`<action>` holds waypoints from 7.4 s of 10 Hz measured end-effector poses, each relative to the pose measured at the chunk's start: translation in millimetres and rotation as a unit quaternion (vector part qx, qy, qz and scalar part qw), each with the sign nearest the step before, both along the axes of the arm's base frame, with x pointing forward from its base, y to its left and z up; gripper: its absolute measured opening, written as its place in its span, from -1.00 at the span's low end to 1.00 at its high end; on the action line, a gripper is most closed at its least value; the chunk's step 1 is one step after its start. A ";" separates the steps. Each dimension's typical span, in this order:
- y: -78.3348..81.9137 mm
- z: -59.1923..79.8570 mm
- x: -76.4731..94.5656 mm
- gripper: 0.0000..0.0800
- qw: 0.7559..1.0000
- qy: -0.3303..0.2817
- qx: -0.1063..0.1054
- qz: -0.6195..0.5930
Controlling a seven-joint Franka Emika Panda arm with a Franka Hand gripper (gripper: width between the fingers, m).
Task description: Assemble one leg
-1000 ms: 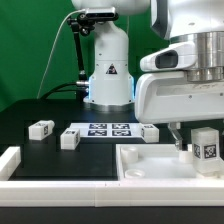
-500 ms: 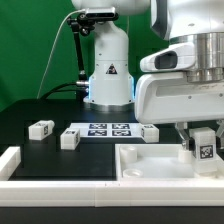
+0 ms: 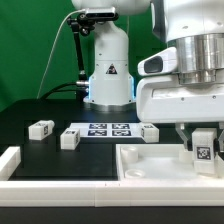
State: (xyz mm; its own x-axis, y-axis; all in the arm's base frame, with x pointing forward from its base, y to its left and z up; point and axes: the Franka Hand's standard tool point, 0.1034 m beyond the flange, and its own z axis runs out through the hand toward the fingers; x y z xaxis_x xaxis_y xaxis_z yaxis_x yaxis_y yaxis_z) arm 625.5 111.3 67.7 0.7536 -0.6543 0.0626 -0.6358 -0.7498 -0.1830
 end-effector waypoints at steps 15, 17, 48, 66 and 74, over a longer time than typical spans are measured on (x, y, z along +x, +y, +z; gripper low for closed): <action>5.3 -1.6 -5.1 0.62 0.987 0.046 0.035 -0.149; 10.7 2.4 -6.0 0.62 0.998 0.064 0.011 -0.026; 10.1 5.4 -5.6 0.57 0.952 0.078 0.051 -0.290; 3.1 6.2 -1.6 -0.27 0.971 0.034 -0.063 0.226; 5.2 5.4 -3.7 -0.27 0.966 0.056 0.020 -0.252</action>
Offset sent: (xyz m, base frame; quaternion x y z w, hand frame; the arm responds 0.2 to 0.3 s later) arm -0.0008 -0.0100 -0.0121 -0.0505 0.0392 0.3625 0.9298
